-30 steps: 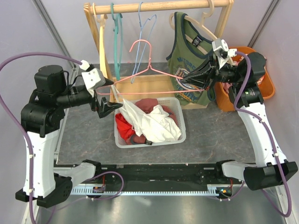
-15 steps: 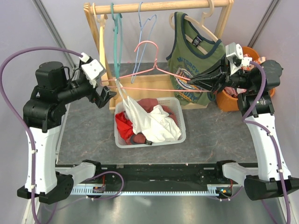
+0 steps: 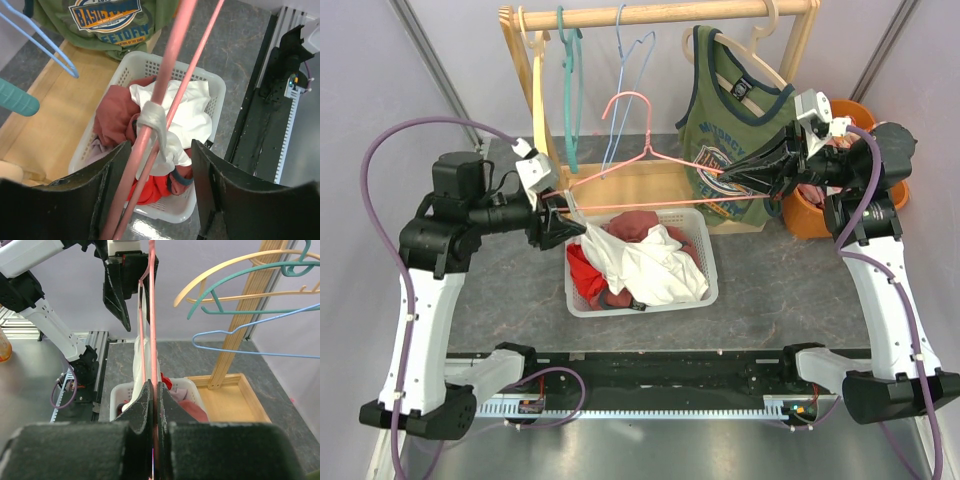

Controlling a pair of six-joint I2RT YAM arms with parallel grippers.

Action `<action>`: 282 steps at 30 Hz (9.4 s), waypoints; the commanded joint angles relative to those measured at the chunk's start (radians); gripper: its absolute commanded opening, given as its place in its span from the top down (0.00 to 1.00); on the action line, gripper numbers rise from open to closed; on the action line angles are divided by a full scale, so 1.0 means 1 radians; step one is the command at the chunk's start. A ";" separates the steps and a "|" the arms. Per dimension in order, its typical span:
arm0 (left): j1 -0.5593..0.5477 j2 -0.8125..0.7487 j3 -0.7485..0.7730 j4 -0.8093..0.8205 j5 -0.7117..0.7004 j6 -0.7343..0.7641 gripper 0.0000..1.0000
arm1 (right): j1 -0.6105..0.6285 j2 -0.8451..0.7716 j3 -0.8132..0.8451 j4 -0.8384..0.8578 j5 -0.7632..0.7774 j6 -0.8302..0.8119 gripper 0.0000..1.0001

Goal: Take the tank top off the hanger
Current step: Remove the tank top from the hanger, then place the hanger at the clothesline.

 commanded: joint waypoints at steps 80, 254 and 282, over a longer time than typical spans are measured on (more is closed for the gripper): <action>0.098 -0.106 -0.028 0.104 -0.249 -0.103 0.98 | 0.051 -0.018 0.021 0.017 0.054 -0.053 1.00; -0.355 0.066 -0.192 0.058 -0.522 0.183 0.04 | 0.735 0.122 0.391 -0.584 2.012 -0.460 1.00; -0.330 0.026 -0.226 0.059 -0.533 0.178 0.04 | 0.866 0.378 0.506 -0.452 2.251 -0.610 1.00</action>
